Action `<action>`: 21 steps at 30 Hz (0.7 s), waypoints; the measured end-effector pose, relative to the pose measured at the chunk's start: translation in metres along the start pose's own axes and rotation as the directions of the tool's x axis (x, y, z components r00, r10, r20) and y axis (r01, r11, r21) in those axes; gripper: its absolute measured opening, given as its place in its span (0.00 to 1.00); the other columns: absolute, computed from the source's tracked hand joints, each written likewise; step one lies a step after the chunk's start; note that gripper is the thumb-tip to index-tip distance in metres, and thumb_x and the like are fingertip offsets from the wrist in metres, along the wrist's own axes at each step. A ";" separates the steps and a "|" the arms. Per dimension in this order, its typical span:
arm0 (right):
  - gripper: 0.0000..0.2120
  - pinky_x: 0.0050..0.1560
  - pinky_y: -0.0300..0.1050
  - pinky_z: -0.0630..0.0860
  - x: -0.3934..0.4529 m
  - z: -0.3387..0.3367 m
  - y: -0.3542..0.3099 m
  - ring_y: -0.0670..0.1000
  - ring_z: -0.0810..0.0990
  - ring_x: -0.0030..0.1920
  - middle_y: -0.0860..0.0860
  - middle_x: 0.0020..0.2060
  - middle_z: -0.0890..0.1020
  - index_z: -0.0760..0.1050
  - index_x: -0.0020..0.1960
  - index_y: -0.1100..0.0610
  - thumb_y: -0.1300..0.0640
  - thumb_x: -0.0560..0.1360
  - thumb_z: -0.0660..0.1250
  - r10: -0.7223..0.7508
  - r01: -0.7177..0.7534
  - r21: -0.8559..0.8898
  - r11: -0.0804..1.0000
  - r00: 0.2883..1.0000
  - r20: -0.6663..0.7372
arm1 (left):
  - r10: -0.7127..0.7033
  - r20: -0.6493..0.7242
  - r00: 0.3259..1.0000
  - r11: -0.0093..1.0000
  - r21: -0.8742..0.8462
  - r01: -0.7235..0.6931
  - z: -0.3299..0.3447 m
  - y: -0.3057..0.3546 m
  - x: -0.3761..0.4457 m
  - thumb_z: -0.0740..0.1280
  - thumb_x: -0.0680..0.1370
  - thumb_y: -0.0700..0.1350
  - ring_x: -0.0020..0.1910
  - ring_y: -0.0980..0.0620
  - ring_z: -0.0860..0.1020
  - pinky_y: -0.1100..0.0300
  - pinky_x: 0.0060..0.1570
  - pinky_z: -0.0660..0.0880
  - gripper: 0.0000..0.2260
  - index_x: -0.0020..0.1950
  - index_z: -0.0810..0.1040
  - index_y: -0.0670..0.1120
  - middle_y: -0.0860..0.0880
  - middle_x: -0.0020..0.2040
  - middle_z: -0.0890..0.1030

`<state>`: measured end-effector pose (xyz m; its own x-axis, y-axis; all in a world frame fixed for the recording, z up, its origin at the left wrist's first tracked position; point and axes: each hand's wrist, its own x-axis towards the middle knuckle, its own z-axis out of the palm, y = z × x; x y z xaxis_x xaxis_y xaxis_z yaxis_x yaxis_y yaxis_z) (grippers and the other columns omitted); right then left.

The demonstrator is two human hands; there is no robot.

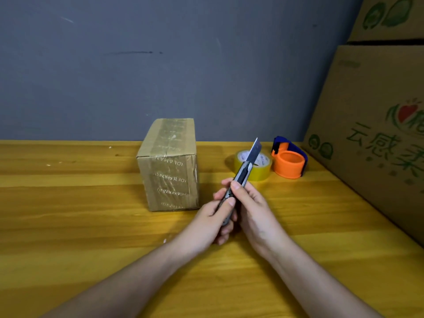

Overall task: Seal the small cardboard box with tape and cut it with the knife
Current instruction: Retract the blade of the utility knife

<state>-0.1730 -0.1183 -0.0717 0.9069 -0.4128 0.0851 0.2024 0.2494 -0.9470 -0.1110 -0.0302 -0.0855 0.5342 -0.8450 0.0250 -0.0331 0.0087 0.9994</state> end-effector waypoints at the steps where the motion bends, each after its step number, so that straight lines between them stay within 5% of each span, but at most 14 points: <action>1: 0.11 0.18 0.38 0.72 -0.001 0.000 -0.002 0.45 0.71 0.23 0.50 0.36 0.82 0.75 0.49 0.55 0.50 0.72 0.61 0.000 0.000 0.006 1.000 1.000 0.017 | -0.010 0.004 1.000 1.000 -0.008 0.010 0.000 0.001 -0.001 0.53 0.82 0.46 0.17 0.57 0.64 0.69 0.18 0.62 0.14 0.38 0.67 0.42 0.55 0.19 0.65; 8: 0.07 0.16 0.37 0.71 -0.001 -0.005 -0.004 0.48 0.75 0.20 0.53 0.38 0.83 0.73 0.51 0.59 0.57 0.79 0.58 -0.070 0.069 -0.101 0.992 0.997 -0.014 | -0.072 0.043 0.996 0.996 0.051 0.070 -0.002 0.003 0.002 0.55 0.81 0.48 0.22 0.56 0.77 0.67 0.21 0.68 0.12 0.41 0.71 0.46 0.53 0.23 0.73; 13: 0.07 0.39 0.34 0.78 0.007 -0.009 0.004 0.44 0.81 0.37 0.53 0.38 0.83 0.72 0.54 0.58 0.65 0.79 0.58 -0.170 0.166 -0.094 0.982 0.985 -0.035 | -0.120 0.031 0.992 0.989 -0.085 0.123 -0.006 0.003 0.003 0.59 0.80 0.47 0.31 0.54 0.82 0.63 0.32 0.80 0.08 0.48 0.75 0.45 0.47 0.33 0.81; 21: 0.20 0.48 0.40 0.80 0.009 -0.012 0.006 0.51 0.84 0.51 0.54 0.49 0.84 0.67 0.67 0.53 0.66 0.78 0.61 -0.072 0.074 -0.031 0.997 0.996 0.044 | -0.141 0.154 0.978 0.976 -0.146 0.164 -0.017 0.003 0.001 0.56 0.82 0.40 0.42 0.51 0.84 0.59 0.42 0.82 0.09 0.57 0.75 0.42 0.41 0.48 0.82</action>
<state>-0.1676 -0.1307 -0.0804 0.9051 -0.3911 0.1668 0.2570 0.1907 -0.9474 -0.0956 -0.0221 -0.0823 0.3968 -0.9100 -0.1202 0.1787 -0.0518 0.9825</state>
